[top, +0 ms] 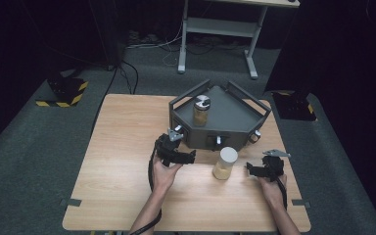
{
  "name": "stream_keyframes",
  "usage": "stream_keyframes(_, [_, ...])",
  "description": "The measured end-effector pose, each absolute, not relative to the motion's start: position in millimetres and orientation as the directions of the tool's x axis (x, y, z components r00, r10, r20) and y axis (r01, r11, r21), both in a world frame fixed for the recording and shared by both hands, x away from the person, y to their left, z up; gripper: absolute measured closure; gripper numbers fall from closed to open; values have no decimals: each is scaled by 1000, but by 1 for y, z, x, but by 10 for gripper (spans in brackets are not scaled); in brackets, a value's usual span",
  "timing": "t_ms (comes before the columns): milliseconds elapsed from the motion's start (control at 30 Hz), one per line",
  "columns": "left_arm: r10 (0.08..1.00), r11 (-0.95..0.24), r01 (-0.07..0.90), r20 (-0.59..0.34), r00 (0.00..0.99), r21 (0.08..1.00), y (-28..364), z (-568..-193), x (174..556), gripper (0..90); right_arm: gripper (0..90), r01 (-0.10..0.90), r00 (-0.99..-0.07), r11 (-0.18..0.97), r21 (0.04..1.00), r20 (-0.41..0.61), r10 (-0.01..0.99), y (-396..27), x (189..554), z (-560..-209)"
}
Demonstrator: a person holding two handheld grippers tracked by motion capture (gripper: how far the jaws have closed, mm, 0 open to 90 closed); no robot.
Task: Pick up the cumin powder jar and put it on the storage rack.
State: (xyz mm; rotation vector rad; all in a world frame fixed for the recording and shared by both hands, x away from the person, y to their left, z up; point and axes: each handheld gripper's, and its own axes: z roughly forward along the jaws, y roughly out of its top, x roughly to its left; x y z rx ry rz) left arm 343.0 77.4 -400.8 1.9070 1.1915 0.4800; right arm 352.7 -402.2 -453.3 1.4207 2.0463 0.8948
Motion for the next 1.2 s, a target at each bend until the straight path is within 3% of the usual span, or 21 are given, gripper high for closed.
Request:
stream_keyframes(500, [887,-242,586,-68,456,774,82,-437,339,12,53,621,-337,242,746,-25,941,-402,353,-453])
stream_keyframes(1200, [893,-259,606,-53,448,752,81,-455,344,11,53,621,-336,242,746,-26,941,-402,353,-453])
